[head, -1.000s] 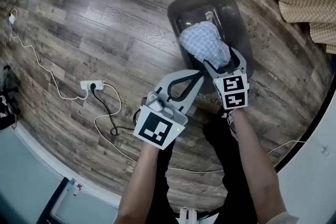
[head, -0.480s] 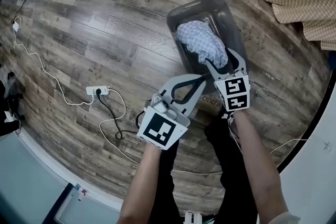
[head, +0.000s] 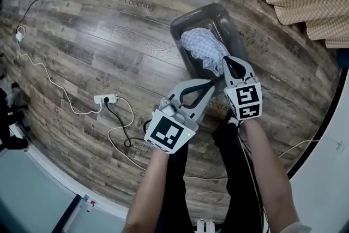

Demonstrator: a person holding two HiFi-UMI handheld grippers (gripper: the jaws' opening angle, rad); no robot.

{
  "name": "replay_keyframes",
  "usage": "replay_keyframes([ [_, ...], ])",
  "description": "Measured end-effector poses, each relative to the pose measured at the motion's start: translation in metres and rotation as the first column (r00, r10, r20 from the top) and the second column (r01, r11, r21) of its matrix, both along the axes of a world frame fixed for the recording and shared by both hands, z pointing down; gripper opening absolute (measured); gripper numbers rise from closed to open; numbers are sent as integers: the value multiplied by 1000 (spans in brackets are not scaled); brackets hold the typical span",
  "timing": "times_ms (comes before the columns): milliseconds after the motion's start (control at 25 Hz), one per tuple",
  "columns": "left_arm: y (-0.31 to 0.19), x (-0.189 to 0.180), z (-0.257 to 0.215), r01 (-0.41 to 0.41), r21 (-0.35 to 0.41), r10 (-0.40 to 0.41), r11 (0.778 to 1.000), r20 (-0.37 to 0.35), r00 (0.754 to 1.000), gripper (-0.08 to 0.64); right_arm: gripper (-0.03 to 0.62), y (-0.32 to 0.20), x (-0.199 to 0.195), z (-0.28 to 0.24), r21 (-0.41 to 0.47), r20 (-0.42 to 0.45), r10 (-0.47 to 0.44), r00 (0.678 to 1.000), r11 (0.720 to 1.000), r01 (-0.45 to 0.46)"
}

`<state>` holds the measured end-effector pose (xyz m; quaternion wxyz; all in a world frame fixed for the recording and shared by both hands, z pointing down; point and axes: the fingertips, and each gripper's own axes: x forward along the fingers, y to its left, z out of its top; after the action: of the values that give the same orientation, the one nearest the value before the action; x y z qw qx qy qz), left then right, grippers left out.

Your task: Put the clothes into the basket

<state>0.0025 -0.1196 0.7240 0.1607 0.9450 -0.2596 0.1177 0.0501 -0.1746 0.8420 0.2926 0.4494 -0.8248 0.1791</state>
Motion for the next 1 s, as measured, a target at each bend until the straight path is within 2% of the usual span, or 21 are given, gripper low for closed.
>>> replay_keyframes([
  [160, -3, 4, -15, -5, -3, 5, 1000, 13, 1000, 12, 20, 2, -1, -42, 34, 64, -6, 998, 999, 4],
  [360, -18, 7, -56, 43, 5, -43, 999, -8, 999, 12, 20, 0, -3, -123, 150, 178, -53, 983, 988, 26],
  [480, -34, 14, -81, 49, 5, -49, 999, -7, 999, 12, 20, -11, 2, -156, 179, 180, -71, 981, 983, 39],
  [640, -56, 23, -111, 6, 89, -6, 996, 3, 1000, 12, 20, -29, 11, -194, 219, 173, -60, 983, 976, 21],
  [760, -64, 24, -139, 0, 102, 0, 995, -1, 1000, 12, 20, -34, 9, -233, 249, 188, -61, 980, 968, 12],
  [1000, -75, 21, -225, 13, 126, -13, 992, -6, 1000, 12, 20, -37, 9, -334, 279, 212, -71, 975, 960, 9],
])
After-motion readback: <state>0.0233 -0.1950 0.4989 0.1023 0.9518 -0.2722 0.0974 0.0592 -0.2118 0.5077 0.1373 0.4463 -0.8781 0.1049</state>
